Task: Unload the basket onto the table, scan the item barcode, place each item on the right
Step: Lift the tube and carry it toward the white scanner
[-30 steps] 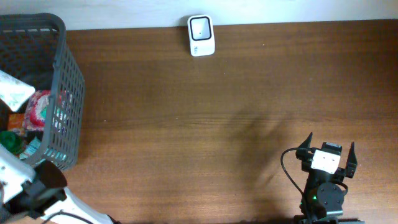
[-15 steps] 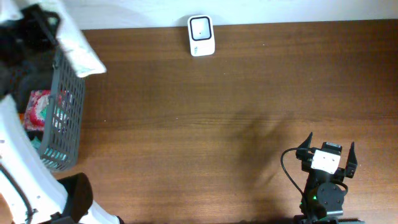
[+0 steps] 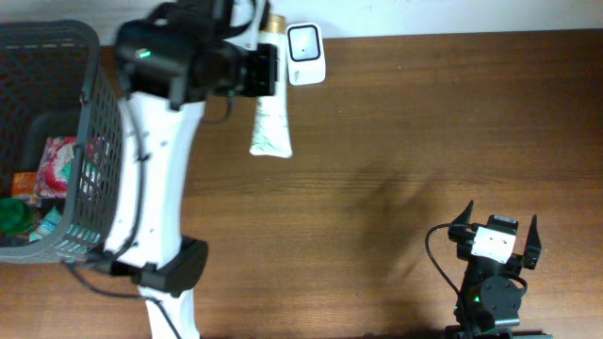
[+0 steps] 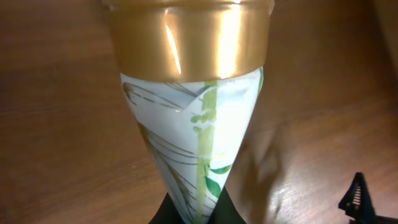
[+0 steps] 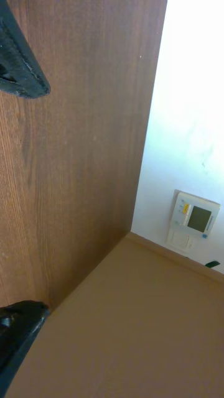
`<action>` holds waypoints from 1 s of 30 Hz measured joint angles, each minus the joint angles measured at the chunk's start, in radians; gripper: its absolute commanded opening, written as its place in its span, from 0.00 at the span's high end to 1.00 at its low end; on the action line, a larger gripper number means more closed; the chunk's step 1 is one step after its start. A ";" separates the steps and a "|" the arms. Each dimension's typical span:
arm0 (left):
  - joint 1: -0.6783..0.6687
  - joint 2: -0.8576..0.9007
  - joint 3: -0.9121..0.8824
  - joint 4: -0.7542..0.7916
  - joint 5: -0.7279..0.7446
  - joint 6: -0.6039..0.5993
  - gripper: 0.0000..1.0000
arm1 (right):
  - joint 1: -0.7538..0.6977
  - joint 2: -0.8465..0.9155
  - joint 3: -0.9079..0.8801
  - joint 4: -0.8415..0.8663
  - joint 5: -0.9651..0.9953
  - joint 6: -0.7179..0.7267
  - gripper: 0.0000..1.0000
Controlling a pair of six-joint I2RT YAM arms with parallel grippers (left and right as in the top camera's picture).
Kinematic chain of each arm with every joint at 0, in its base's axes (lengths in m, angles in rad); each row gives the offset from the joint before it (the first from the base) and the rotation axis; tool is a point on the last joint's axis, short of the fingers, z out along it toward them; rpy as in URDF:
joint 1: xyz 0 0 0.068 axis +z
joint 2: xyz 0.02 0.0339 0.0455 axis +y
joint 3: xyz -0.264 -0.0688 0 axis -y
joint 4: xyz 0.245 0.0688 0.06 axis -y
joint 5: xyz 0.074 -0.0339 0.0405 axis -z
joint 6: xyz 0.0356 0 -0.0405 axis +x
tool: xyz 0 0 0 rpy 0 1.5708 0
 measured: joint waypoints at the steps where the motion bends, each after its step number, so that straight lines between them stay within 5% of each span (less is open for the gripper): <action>1: -0.019 0.029 0.000 0.000 -0.004 -0.003 1.00 | 0.000 0.000 0.000 0.000 0.000 0.000 0.02; 18: -0.214 0.585 -0.001 0.228 -0.157 -0.259 0.99 | 0.000 0.000 0.000 0.000 0.000 0.000 0.01; 25: -0.220 0.658 -0.001 0.271 -0.231 -0.322 0.76 | 0.000 0.000 0.000 0.000 0.000 0.000 0.01; 30: -0.252 0.658 0.000 0.297 -0.211 -0.336 0.78 | 0.000 0.000 0.000 0.000 0.000 0.000 0.01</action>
